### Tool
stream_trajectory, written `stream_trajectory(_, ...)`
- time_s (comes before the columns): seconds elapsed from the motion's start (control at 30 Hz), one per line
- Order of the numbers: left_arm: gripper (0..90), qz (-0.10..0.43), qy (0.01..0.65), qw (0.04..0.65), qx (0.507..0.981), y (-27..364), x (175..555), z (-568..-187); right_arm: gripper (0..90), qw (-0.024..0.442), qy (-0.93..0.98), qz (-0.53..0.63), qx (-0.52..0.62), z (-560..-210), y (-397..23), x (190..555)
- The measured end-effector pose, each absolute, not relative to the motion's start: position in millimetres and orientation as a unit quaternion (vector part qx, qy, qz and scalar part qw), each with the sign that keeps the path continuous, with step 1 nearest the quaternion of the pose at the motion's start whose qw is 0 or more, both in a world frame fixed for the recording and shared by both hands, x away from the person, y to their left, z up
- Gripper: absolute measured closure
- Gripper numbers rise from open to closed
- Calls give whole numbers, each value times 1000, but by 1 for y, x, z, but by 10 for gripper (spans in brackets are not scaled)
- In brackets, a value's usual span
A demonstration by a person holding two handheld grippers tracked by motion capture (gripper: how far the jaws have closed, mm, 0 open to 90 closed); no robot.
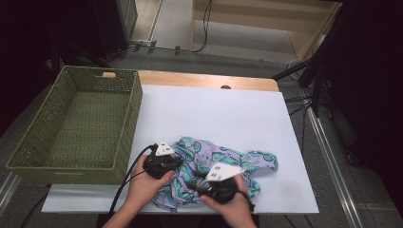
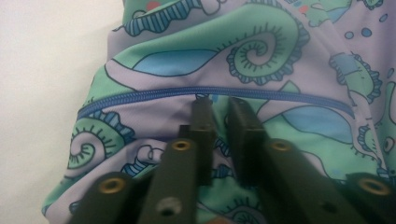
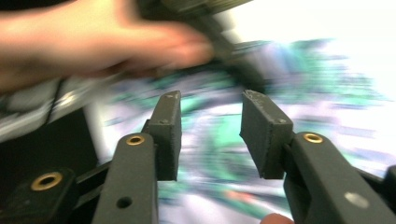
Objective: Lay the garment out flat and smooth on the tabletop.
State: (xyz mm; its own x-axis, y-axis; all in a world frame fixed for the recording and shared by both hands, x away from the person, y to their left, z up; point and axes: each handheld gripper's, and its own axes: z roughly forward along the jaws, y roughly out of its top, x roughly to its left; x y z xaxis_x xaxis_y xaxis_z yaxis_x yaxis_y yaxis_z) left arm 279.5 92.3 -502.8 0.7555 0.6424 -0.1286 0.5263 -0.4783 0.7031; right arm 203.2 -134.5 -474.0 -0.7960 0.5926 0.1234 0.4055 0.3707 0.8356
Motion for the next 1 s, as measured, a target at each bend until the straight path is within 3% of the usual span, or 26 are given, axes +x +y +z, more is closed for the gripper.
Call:
stream_trajectory(0.17, 884, 60, 315, 399, 859, 86, 274, -501, 485, 173, 792, 413, 416, -474, -195, 237)
stream_trajectory(0.3, 886, 31, 277, 405, 871, 72, 265, -502, 477, 179, 771, 396, 466, -486, -222, 254)
stream_trajectory(0.5, 886, 12, 219, 404, 888, 52, 247, -508, 446, 169, 778, 383, 469, -497, -216, 280)
stream_trajectory(0.77, 885, 5, 205, 411, 888, 51, 242, -510, 424, 149, 827, 337, 425, -515, -187, 292)
stream_trajectory(0.8, 885, 6, 202, 410, 890, 50, 242, -509, 489, 148, 827, 339, 424, -515, -187, 291)
stream_trajectory(0.9, 885, 11, 200, 411, 889, 50, 241, -508, 841, 127, 840, 347, 398, -514, -187, 287)
stream_trajectory(1.0, 886, 36, 199, 421, 884, 53, 240, -502, 865, 127, 837, 342, 408, -510, -191, 283)
